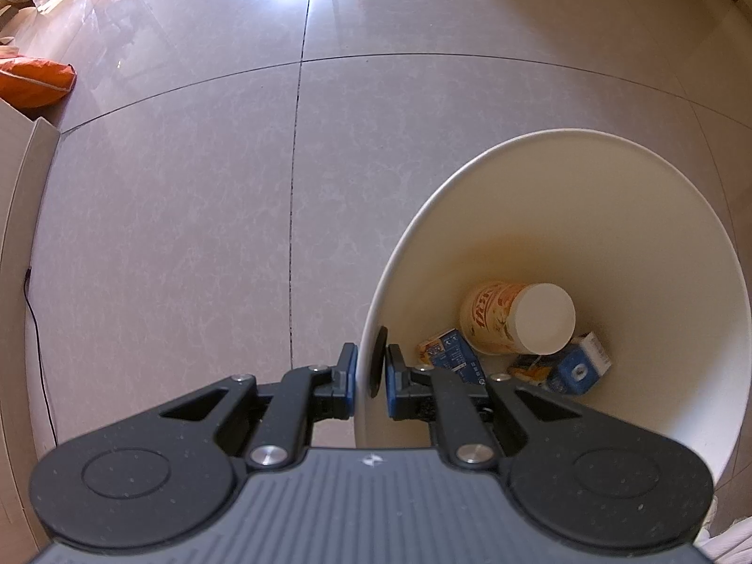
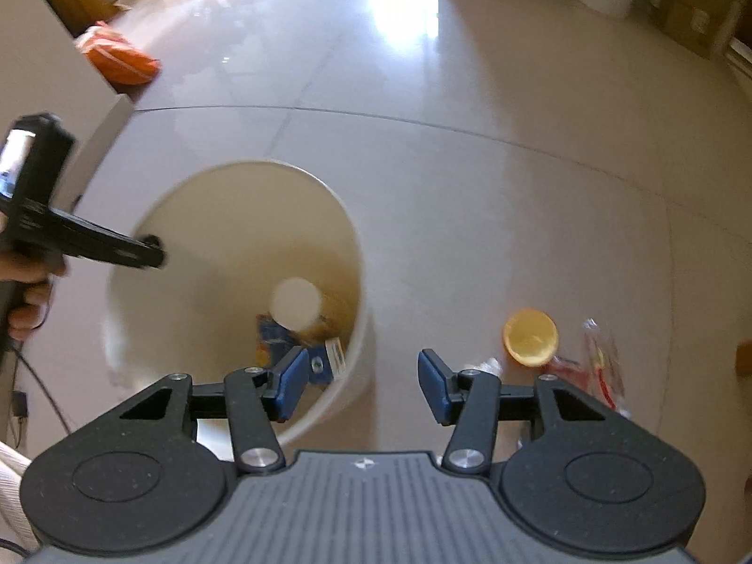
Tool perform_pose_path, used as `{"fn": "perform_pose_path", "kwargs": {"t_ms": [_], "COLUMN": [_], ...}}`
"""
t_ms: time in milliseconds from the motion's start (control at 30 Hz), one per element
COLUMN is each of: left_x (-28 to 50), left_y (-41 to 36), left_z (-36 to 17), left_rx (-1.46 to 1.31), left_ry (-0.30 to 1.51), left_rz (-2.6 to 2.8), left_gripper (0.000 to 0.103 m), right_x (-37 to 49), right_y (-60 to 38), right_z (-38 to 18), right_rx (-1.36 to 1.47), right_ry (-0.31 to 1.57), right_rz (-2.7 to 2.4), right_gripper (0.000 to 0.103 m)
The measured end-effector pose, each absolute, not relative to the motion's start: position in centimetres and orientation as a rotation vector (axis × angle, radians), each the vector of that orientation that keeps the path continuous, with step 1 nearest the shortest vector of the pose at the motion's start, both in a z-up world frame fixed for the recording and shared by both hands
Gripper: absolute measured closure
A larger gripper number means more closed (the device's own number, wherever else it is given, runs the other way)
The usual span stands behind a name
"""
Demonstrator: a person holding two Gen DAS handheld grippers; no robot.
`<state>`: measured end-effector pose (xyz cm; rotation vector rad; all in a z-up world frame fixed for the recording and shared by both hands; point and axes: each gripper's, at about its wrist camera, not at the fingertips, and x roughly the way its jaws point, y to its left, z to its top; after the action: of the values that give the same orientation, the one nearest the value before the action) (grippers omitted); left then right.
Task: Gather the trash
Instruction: 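Carry the milk carton over the bin and open the right gripper, then grasp the small white bottle with the right gripper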
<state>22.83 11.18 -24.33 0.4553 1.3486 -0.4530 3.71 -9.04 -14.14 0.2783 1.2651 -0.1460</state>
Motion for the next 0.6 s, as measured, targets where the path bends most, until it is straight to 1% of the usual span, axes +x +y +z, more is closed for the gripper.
{"fn": "perform_pose_path", "kwargs": {"t_ms": [200,267,300,367,500,600], "left_x": [22.8,22.7,22.7,22.7,22.6,22.6], "left_y": [11.3,11.3,11.3,11.3,11.2,11.1], "left_z": [-24.3,-24.3,-24.3,-24.3,-24.3,-24.3], "left_rx": [0.457,0.457,0.457,0.457,0.463,0.46], "left_ry": [1.346,1.346,1.346,1.346,1.342,1.345], "left_rz": [-0.454,-0.453,-0.453,-0.452,-0.453,-0.451], "left_gripper": [0.093,0.093,0.093,0.093,0.092,0.092], "right_x": [0.6,-0.3,-0.7,-1.3,-2.3,-3.3], "right_y": [-10.9,-11.3,-11.4,-11.4,-11.1,-11.6], "right_z": [-18.2,-19.9,-20.9,-23.3,-28.9,-32.4], "right_rx": [0.31,0.341,0.353,0.361,0.378,0.479], "right_ry": [1.305,1.322,1.332,1.36,1.457,1.488], "right_rz": [-0.239,-0.25,-0.256,-0.281,-0.316,-0.361], "right_gripper": [0.046,0.041,0.04,0.037,0.037,0.037]}}
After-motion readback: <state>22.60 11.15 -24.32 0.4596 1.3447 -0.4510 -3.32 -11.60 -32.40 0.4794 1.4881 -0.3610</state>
